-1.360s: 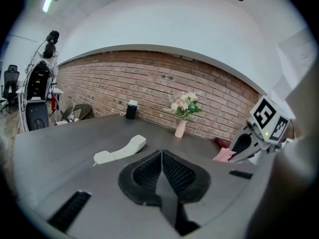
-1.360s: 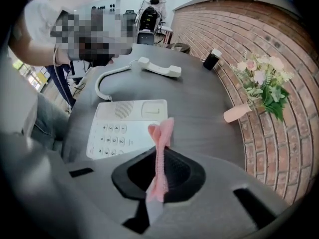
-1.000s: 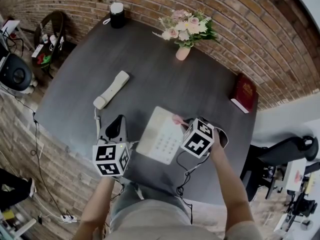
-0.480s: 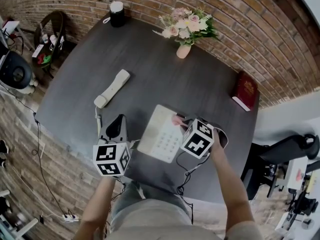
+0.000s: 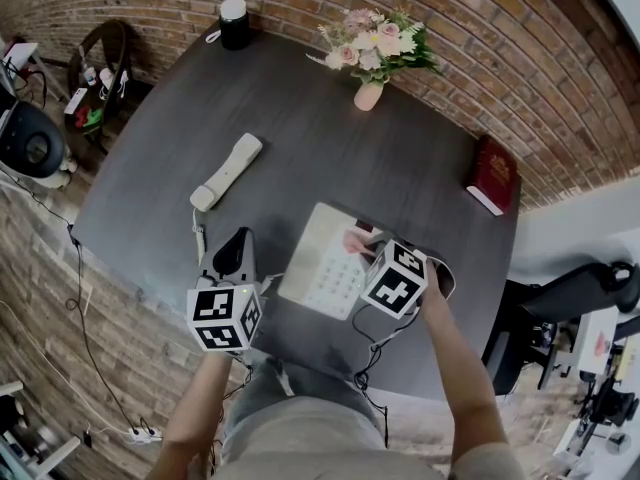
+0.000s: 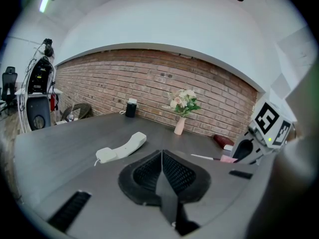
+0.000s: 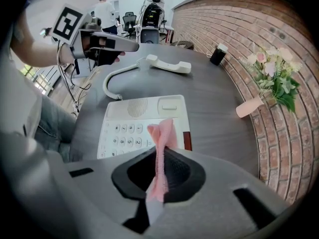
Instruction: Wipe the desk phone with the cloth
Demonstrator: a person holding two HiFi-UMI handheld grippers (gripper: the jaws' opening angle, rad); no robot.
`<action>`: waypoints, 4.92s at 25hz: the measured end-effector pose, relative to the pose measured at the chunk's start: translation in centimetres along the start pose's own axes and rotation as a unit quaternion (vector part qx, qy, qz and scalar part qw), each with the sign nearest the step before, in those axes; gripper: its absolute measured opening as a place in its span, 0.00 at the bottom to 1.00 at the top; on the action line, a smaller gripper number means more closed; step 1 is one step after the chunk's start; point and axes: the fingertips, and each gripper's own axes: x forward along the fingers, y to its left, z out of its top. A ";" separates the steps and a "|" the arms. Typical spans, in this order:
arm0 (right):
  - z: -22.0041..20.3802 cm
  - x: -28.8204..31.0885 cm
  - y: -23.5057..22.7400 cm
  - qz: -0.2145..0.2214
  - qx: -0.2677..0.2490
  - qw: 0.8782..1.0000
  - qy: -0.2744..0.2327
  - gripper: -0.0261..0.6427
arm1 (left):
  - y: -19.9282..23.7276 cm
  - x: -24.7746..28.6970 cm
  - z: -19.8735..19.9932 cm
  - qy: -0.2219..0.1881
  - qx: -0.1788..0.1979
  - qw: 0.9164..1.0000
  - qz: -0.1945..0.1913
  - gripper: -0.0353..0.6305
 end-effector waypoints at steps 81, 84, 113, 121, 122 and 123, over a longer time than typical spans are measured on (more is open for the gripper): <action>-1.3 1.0 12.1 0.049 0.053 0.997 -0.017 0.07 | -0.2 -6.3 -4.5 0.027 0.019 0.999 -0.022 0.07; -1.1 1.0 12.6 0.052 0.055 0.997 -0.022 0.07 | -0.2 -6.6 -4.6 0.027 0.020 0.999 -0.022 0.07; -0.6 0.5 18.2 0.091 0.043 0.994 -0.031 0.07 | -0.7 -8.5 -5.6 0.024 0.017 0.999 -0.025 0.07; 1.4 -3.9 16.8 0.106 0.139 0.973 -0.148 0.07 | -2.6 -7.4 -2.1 -0.004 0.038 0.998 -0.046 0.07; 1.8 -5.1 16.1 0.100 0.159 0.966 -0.178 0.07 | -3.1 -7.2 -1.3 -0.010 0.043 0.998 -0.051 0.07; 2.1 -6.5 15.1 0.091 0.181 0.956 -0.211 0.07 | -3.6 -7.0 -0.4 -0.017 0.048 0.997 -0.056 0.07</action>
